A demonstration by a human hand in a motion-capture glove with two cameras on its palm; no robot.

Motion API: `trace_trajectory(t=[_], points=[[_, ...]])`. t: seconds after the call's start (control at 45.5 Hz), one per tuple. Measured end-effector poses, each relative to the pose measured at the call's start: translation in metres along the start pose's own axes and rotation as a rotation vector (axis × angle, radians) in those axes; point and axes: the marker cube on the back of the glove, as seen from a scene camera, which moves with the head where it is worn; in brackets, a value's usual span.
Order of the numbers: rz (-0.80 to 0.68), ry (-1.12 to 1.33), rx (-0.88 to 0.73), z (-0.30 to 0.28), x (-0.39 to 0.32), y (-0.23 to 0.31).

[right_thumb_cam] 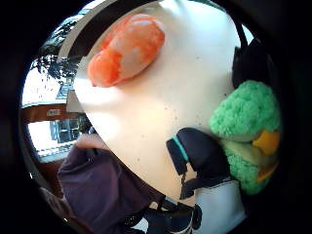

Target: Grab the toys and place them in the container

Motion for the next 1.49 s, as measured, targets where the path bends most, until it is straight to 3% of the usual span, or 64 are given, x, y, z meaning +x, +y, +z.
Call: trace_trajectory(t=[0.264,0.681,0.857,0.901,1.011,1.165,1.274,1.362,1.494], points=[[0.015,-0.114,-0.034,-0.032,-0.012,-0.024],[-0.02,-0.173,0.167,-0.245,-0.071,-0.066],[-0.139,-0.048,0.249,-0.294,-0.11,-0.103],[-0.106,-0.08,0.249,-0.301,-0.125,-0.117],[-0.038,-0.095,0.244,-0.307,-0.156,-0.154],[-0.112,0.04,0.245,-0.29,-0.186,-0.198],[-0.006,0.04,0.248,-0.27,-0.211,-0.232],[-0.014,0.022,0.237,-0.256,-0.228,-0.247],[-0.02,0.123,0.078,-0.233,-0.234,-0.258]])
